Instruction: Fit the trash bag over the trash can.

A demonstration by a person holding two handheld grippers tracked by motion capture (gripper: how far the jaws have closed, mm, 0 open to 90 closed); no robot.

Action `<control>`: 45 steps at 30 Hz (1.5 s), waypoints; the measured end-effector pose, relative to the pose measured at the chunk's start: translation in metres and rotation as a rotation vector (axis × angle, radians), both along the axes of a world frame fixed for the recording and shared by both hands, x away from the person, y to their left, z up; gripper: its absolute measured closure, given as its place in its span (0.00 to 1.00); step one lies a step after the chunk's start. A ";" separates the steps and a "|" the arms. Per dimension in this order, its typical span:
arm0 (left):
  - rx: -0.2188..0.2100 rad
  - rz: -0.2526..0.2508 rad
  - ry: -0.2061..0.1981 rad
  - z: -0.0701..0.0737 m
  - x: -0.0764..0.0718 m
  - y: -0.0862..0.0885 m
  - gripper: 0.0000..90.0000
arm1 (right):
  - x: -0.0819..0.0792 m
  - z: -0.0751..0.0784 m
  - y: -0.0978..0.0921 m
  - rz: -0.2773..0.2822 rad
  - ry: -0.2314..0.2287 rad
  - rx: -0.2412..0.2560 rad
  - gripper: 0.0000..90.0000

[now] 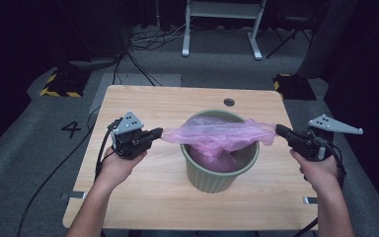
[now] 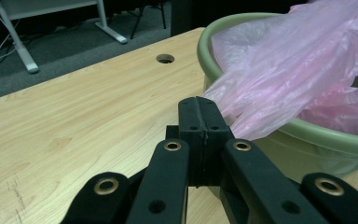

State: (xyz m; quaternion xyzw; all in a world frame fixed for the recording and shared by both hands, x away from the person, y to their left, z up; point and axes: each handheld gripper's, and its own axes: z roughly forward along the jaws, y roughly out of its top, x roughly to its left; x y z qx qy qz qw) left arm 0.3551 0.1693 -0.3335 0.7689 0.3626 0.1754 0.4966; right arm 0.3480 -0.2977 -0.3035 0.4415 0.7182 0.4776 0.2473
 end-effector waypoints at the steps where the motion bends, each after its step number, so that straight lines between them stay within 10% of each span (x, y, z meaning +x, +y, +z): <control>1: -0.007 0.001 0.006 0.000 0.001 0.001 1.00 | 0.001 -0.001 -0.002 -0.002 0.006 0.008 1.00; 8: -0.001 -0.045 -0.015 0.003 -0.002 -0.007 0.99 | 0.000 -0.005 -0.001 0.013 -0.001 0.014 0.98; 14: -0.036 -0.076 -0.032 0.009 -0.007 -0.009 0.96 | -0.008 0.000 0.007 0.043 -0.037 0.060 0.59; 20: -0.025 -0.069 -0.025 0.009 -0.007 -0.011 0.96 | -0.031 0.010 0.022 0.214 -0.131 0.071 0.53; 28: -0.028 -0.072 -0.018 0.006 -0.006 -0.013 0.96 | -0.035 -0.005 0.047 0.343 -0.065 0.006 0.52; 34: -0.029 -0.075 -0.017 0.005 -0.006 -0.013 0.96 | -0.024 -0.025 0.066 0.306 -0.026 -0.096 0.61; 37: -0.029 -0.057 -0.001 0.004 -0.006 -0.012 0.96 | -0.023 -0.028 0.073 0.316 -0.028 -0.136 0.89; 45: -0.043 -0.064 -0.006 0.005 -0.016 -0.007 0.96 | -0.050 -0.006 0.059 0.427 -0.050 -0.024 1.00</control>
